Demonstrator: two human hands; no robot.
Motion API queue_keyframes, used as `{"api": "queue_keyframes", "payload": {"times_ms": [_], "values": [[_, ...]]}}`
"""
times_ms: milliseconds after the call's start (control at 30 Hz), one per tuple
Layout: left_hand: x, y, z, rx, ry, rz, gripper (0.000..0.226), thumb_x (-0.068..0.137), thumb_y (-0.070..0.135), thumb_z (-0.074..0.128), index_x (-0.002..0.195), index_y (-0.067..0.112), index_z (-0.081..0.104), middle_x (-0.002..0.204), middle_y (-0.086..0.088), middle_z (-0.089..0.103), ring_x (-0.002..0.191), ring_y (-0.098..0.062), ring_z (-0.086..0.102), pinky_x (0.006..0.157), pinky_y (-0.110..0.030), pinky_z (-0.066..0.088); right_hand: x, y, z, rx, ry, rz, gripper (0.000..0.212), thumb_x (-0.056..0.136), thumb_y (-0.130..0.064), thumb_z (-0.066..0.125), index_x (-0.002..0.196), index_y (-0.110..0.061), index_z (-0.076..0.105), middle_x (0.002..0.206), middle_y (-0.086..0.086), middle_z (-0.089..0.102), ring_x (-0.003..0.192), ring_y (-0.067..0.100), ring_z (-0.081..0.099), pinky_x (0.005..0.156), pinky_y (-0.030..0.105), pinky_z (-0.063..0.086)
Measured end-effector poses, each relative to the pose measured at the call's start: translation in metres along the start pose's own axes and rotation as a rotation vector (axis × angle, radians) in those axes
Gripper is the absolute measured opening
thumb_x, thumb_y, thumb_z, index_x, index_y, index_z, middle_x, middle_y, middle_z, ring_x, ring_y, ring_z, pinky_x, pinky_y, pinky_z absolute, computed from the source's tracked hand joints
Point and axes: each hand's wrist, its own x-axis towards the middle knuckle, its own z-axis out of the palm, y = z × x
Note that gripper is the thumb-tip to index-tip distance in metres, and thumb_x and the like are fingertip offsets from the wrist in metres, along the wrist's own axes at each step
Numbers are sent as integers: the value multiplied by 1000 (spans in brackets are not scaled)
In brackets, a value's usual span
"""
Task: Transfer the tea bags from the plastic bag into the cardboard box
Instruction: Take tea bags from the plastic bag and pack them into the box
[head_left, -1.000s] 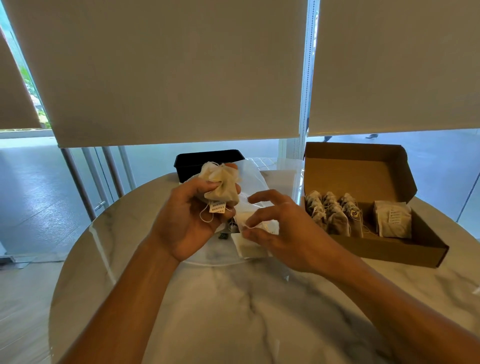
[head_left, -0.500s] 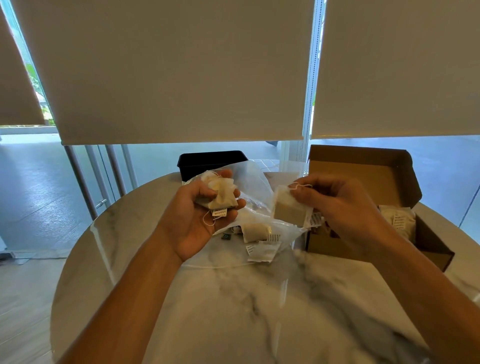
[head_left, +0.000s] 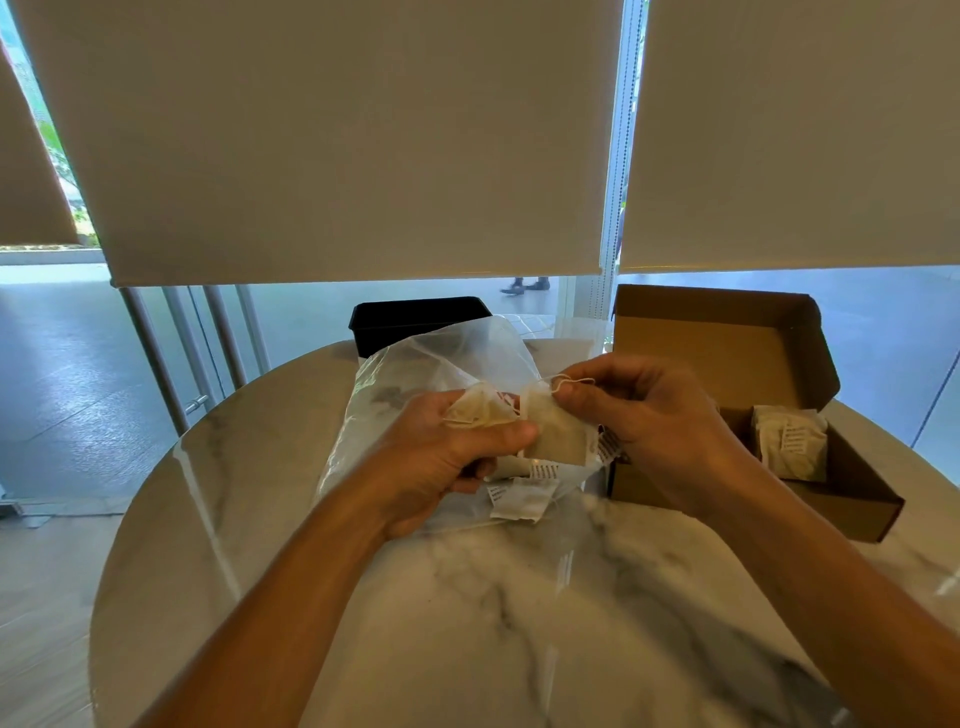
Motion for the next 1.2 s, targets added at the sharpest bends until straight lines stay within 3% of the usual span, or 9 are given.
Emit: {"api": "queue_keyframes", "payload": {"times_ms": [167,267,433,533,733,967,1133,1200], "values": [[1,-3,2,96,34,32,20,63,33,77,54,22,62,48,1,48,45,-8,42,42,-19,33,0,1,0,-9,-23,6,23,69,-30,67,86,-18,75,84,-5,73,80,10,69,67,27,59],[1,-4,1,83,72,39,20,73,23,76,58,20,63,49,0,48,45,-10,42,42,-20,32,1,1,-2,-19,-67,27,23,67,-30,67,86,-19,75,83,-3,74,79,11,69,68,27,58],[4,-5,-6,64,150,65,21,74,15,75,76,-3,65,60,-12,47,47,-13,39,43,-21,30,2,1,-11,-109,-185,97,21,75,-21,68,96,-21,73,80,2,73,70,17,63,62,23,51],[5,-4,-13,58,191,73,31,75,13,74,84,-13,61,58,-10,45,47,-13,39,41,-19,32,1,1,-18,-133,-196,124,19,79,-12,68,91,-25,74,88,1,74,84,25,68,72,33,56],[6,-3,-21,59,281,100,32,76,12,74,84,-16,59,58,-9,44,46,-12,41,41,-18,34,0,-2,-26,-141,-210,180,18,79,-7,67,89,-21,74,85,-1,75,82,16,71,63,22,56],[6,-4,-29,129,386,171,20,78,19,73,77,-1,67,52,0,48,49,-11,43,46,-21,37,0,-3,-37,-82,-181,260,26,77,6,66,93,-12,72,85,10,74,81,22,72,68,28,60],[5,-7,-23,364,428,373,30,79,18,73,60,0,59,48,-3,44,48,-11,39,46,-19,33,0,-5,-30,-78,-84,199,21,77,-1,69,92,-14,73,89,12,70,79,25,72,68,31,60],[5,-9,-20,439,402,432,28,81,23,72,59,10,62,49,2,50,49,-8,44,49,-19,37,-1,-6,-25,-82,-68,148,17,74,-7,71,86,-18,75,87,7,71,77,22,72,69,30,60]]}}
